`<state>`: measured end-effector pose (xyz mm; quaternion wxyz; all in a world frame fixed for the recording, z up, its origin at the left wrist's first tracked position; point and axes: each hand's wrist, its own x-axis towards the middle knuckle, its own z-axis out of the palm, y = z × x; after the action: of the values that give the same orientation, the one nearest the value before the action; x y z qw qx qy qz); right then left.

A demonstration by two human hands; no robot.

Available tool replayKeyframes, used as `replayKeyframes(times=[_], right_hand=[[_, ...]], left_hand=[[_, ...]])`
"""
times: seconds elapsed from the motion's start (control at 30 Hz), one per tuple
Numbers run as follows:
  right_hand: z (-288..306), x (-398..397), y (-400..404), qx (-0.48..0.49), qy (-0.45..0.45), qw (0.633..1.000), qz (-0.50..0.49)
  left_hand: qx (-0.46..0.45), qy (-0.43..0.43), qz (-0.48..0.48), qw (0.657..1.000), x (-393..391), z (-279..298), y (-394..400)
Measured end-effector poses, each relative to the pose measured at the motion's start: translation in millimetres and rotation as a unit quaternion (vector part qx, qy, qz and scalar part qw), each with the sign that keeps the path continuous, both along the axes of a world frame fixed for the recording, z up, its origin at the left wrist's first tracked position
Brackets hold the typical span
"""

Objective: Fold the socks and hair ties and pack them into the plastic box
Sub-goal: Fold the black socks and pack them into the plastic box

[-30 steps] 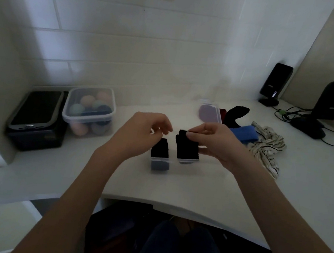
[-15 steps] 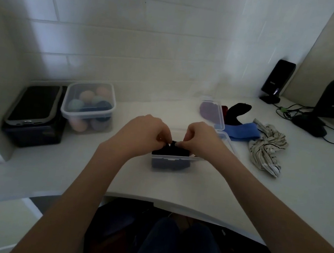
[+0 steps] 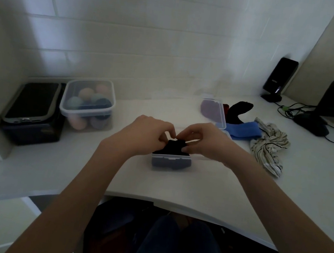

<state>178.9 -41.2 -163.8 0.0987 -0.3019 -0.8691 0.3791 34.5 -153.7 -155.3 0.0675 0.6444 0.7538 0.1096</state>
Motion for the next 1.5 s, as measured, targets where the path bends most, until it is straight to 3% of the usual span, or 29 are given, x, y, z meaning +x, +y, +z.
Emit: replayKeyframes(times=[0.3, 0.5, 0.7, 0.87, 0.97, 1.03, 1.13, 1.23, 1.3, 1.33, 1.4, 1.5], right_hand=[[3.9, -6.0, -1.9, 0.189, -0.082, 0.978, 0.04], [13.0, 1.0, 8.7, 0.092, -0.147, 0.978, 0.119], [10.9, -15.1, 3.0, 0.124, -0.184, 0.971, 0.094], [19.3, -25.2, -1.2, 0.228, -0.284, 0.925, 0.105], [24.6, -19.8, 0.8, 0.163, -0.261, 0.945, 0.116], [31.9, -2.8, 7.6, 0.042, -0.198, 0.974, 0.105], [42.9, 34.4, 24.4, -0.063, -0.026, 0.995, 0.073], [42.6, 60.5, 41.9, -0.064, 0.161, 0.983, -0.053], [31.9, 64.4, 54.9, 0.001, 0.211, 0.963, -0.167], [24.2, 64.1, 63.0, 0.057, 0.193, 0.958, -0.205], [7.1, 63.9, 74.1, 0.156, 0.067, 0.966, -0.192], [-18.7, 61.9, 78.0, 0.114, -0.063, 0.989, -0.074]], left_hand=[[-0.02, 0.08, -0.031, 0.996, -0.1, 1.7, 2.7], [-0.029, 0.114, -0.051, 0.992, -3.3, -0.7, 7.3], [-0.025, 0.107, -0.044, 0.993, -2.2, -2.5, 7.4], [-0.029, 0.107, -0.034, 0.993, 1.8, -2.6, 8.8], [-0.024, 0.047, -0.032, 0.998, -0.6, -0.3, 5.9], [0.024, -0.021, -0.033, 0.999, -4.5, 0.0, 0.6], [0.192, -0.113, -0.023, 0.975, -10.3, -4.2, -7.3], [0.288, -0.149, 0.002, 0.946, -12.1, -10.5, -9.6], [0.326, -0.16, 0.017, 0.932, -10.9, -14.3, -7.5], [0.345, -0.168, 0.026, 0.923, -10.0, -16.3, -6.0], [0.38, -0.188, 0.045, 0.904, -8.5, -20.9, -3.3], [0.417, -0.204, 0.071, 0.883, -7.7, -30.0, -3.3]])
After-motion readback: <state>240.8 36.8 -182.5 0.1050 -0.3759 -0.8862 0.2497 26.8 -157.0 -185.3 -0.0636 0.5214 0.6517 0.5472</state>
